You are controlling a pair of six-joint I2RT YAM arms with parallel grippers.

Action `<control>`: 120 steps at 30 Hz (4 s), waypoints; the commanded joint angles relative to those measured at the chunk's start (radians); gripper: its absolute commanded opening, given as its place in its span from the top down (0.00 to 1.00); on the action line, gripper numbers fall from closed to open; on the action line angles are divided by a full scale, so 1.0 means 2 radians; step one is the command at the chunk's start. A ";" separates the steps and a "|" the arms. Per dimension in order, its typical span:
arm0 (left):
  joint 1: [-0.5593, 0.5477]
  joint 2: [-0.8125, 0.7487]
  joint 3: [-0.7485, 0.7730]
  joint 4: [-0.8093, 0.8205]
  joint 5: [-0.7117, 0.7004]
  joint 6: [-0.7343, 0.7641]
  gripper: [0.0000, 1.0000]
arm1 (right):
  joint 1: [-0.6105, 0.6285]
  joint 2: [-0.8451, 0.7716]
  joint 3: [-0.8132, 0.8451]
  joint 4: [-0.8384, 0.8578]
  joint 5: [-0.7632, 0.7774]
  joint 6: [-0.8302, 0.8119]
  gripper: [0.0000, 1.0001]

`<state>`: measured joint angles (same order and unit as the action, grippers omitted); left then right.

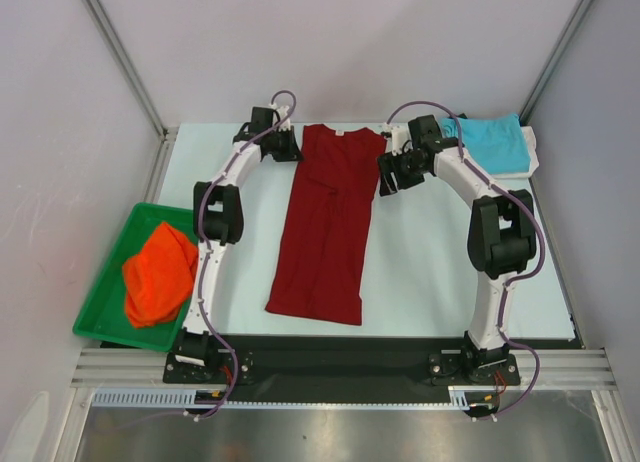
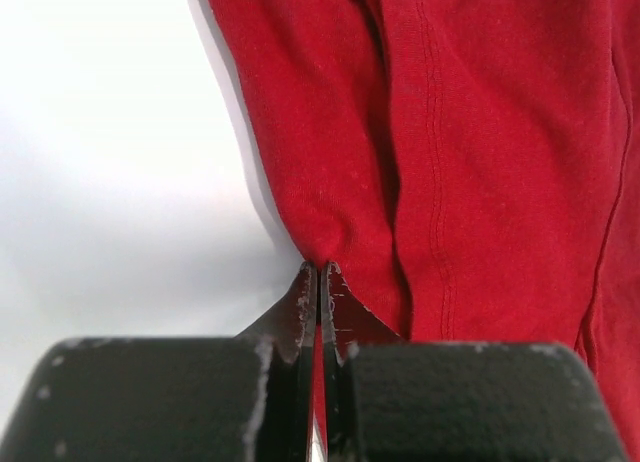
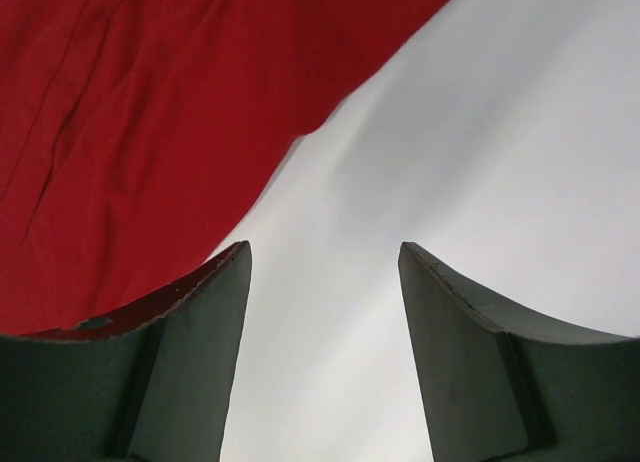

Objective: Fold and stack the t-shirts
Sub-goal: Fold the tshirt

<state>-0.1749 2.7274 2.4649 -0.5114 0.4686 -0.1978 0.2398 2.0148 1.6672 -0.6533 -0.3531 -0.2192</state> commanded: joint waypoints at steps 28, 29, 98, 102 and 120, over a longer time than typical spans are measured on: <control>-0.007 -0.089 -0.002 -0.046 -0.120 0.088 1.00 | -0.006 -0.026 0.001 0.024 -0.008 0.004 0.34; -0.006 -0.095 -0.008 -0.047 -0.121 0.090 0.99 | -0.007 -0.029 -0.001 0.024 -0.010 0.005 0.34; -0.063 -0.669 -0.920 -0.036 -0.031 -0.103 0.42 | 0.161 -0.138 -0.470 0.156 -0.080 0.454 0.49; -0.063 -0.670 -0.923 -0.034 -0.028 -0.105 0.44 | 0.172 -0.132 -0.465 0.143 -0.055 0.457 0.51; -0.063 -0.695 -0.923 -0.030 -0.002 -0.095 0.99 | 0.171 -0.155 -0.461 0.179 -0.083 0.446 1.00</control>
<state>-0.2955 1.3872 0.6075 -0.5800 0.4515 -0.4080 0.5850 1.7229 0.7555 -0.3264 -0.6739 0.7311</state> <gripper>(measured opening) 0.015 0.019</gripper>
